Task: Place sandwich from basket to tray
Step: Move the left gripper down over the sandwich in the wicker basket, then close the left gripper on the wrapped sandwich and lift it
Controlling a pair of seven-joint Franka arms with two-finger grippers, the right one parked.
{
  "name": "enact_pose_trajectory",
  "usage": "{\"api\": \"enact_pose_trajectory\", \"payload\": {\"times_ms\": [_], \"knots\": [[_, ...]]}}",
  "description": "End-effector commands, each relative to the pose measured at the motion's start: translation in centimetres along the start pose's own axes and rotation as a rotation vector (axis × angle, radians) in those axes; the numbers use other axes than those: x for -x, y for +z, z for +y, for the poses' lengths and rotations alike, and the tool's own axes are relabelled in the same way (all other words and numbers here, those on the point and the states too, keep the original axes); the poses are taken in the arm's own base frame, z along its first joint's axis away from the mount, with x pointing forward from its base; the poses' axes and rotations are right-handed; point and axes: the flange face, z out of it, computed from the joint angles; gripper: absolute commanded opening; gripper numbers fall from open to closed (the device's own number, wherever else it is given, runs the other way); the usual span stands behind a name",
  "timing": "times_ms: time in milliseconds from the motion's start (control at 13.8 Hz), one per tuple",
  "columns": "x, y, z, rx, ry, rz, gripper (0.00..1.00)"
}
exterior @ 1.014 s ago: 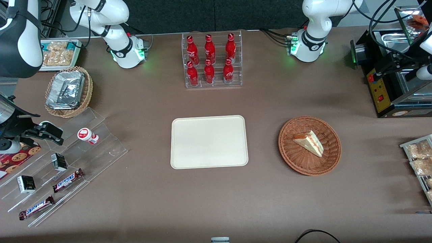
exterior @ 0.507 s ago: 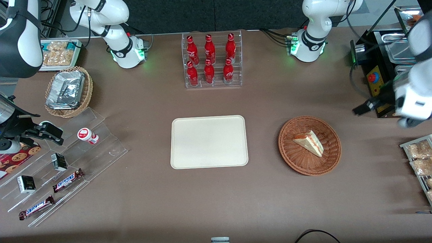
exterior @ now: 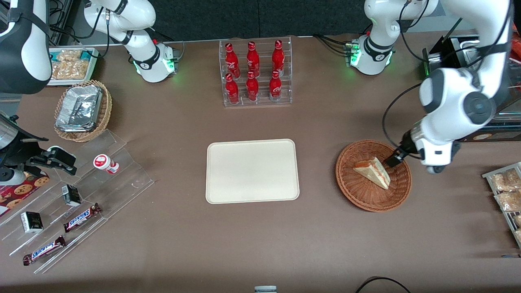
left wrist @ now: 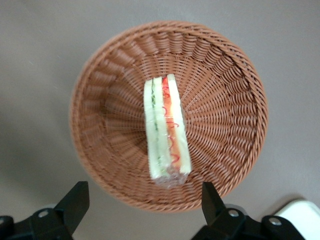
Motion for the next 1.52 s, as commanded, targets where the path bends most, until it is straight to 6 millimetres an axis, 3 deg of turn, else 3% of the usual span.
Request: {"api": "enact_pose_trajectory", "payload": {"times_ms": [0, 435, 507, 725, 797, 942, 1087, 1159, 1304, 1449], "knots": [[0.1, 4.0, 0.9, 0.037, -0.108, 0.012, 0.99], [-0.7, 11.4, 0.7, 0.066, -0.190, 0.024, 0.99], [-0.8, 12.3, 0.7, 0.066, -0.199, 0.024, 0.86], [0.3, 12.7, 1.4, 0.063, -0.171, 0.026, 0.17], [0.6, 12.4, 1.8, 0.066, -0.159, 0.029, 0.00], [0.6, 10.7, 2.2, 0.084, -0.134, 0.047, 0.00], [1.1, 7.0, 2.9, 0.096, -0.085, 0.061, 0.00], [2.0, 5.0, 4.3, 0.093, -0.018, 0.060, 0.00], [4.8, 0.5, 8.8, 0.086, 0.082, 0.043, 0.00], [10.2, -3.8, 15.1, 0.067, 0.214, 0.011, 0.00]]}}
